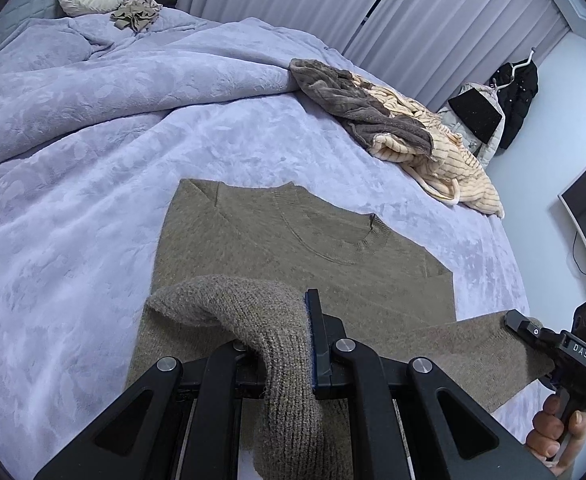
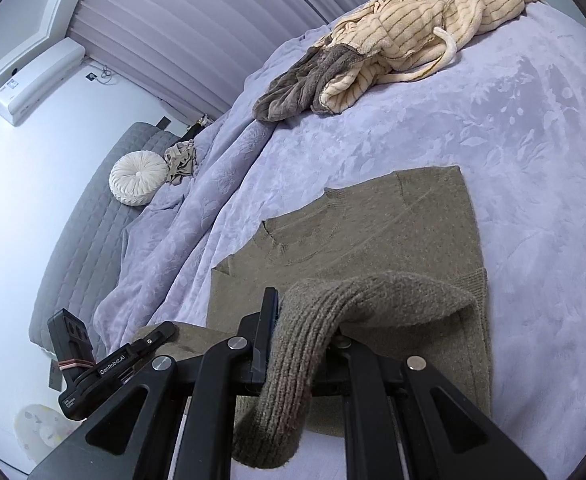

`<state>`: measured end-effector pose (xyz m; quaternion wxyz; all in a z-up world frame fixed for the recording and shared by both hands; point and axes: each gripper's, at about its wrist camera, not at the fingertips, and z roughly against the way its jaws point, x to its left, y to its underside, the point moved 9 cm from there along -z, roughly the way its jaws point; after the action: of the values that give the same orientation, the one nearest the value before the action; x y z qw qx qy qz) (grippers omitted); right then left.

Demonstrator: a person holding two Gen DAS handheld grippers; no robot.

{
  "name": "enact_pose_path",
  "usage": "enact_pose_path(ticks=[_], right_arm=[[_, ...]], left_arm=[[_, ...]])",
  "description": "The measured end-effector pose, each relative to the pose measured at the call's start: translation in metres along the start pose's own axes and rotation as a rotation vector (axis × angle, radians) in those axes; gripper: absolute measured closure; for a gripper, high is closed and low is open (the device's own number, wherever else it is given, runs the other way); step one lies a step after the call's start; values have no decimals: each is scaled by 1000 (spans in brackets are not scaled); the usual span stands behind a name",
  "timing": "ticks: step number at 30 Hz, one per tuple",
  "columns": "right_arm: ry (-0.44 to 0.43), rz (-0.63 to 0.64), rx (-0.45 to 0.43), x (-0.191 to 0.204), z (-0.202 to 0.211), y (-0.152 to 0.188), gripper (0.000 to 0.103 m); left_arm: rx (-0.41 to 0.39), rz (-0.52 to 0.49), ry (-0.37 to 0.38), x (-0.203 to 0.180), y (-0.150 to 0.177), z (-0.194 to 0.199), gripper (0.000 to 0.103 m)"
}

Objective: Fold small clothes
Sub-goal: 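Lift the hem with both grippers and fold it up toward the collar, then open both grippers, releasing the hem onto the sweater body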

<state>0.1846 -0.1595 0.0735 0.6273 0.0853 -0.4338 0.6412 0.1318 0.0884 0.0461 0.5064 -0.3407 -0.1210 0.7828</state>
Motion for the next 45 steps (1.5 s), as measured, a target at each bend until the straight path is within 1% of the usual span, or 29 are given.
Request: enact_pose_path(ticks=[10, 19, 25, 28, 33, 40, 43, 45], right_arm=[[43, -24, 29, -24, -29, -12, 92], [60, -22, 32, -28, -48, -33, 92], [75, -43, 33, -35, -64, -49, 92], [94, -62, 42, -44, -76, -56, 92], [116, -91, 57, -61, -93, -59, 92], [136, -133, 67, -80, -106, -52, 91], [118, -181, 72, -86, -109, -51, 87], [76, -216, 82, -87, -110, -52, 82]], left_arm=[[34, -32, -42, 2, -9, -37, 92], [51, -39, -45, 1, -30, -59, 92], [89, -36, -39, 1, -45, -81, 92], [108, -44, -57, 2, -49, -96, 92], [141, -50, -70, 9, -49, -118, 92], [202, -45, -70, 19, -36, -145, 91], [224, -30, -56, 22, -32, -151, 91], [237, -8, -35, 23, -31, -151, 91]])
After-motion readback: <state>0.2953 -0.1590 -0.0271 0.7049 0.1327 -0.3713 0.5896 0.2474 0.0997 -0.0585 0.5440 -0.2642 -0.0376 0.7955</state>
